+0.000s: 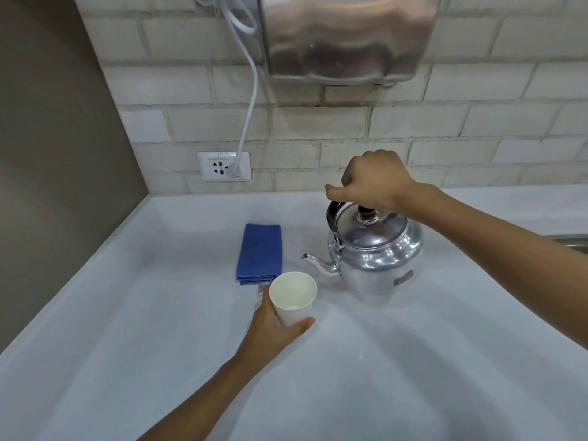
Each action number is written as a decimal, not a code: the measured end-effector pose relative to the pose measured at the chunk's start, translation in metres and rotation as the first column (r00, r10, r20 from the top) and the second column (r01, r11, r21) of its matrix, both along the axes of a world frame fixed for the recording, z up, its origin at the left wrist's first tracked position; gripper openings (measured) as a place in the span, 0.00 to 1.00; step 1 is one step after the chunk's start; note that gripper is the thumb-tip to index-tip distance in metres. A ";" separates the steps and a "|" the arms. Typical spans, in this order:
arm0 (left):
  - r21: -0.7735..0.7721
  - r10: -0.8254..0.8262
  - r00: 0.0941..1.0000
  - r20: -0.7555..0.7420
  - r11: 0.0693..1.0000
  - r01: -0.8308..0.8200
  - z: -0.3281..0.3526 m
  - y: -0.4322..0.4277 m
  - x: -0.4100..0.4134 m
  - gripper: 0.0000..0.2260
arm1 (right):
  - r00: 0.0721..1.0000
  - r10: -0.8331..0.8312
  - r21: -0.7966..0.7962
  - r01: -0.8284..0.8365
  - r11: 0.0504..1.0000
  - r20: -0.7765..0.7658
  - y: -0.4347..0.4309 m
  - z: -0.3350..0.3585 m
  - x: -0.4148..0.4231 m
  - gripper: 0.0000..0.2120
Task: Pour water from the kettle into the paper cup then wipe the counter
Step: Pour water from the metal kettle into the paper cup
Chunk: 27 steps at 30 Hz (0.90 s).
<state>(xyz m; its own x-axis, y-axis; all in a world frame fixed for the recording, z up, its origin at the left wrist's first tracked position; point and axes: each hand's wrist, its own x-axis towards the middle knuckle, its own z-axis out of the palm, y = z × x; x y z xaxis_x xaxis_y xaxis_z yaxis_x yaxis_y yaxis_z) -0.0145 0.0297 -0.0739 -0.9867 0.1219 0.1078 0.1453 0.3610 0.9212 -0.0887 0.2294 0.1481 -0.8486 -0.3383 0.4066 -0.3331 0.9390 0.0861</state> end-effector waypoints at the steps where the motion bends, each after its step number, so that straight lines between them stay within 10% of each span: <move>1: 0.000 0.001 1.000 0.000 1.000 -0.001 0.000 0.000 0.000 0.39 | 1.000 0.010 0.019 -0.010 1.000 -0.007 -0.002 0.001 0.003 0.27; 27: 0.012 -0.024 1.000 -0.015 1.000 0.024 -0.002 0.001 -0.002 0.36 | 0.989 0.100 0.225 -0.073 0.972 -0.108 -0.025 0.018 0.033 0.28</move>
<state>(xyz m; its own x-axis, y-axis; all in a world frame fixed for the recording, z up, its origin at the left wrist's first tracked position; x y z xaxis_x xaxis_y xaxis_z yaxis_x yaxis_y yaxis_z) -0.0164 0.0304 -0.0759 -0.9818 0.1438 0.1241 0.1675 0.3464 0.9230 -0.0553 0.2044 0.1660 -0.7627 -0.5007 0.4093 -0.3873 0.8605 0.3308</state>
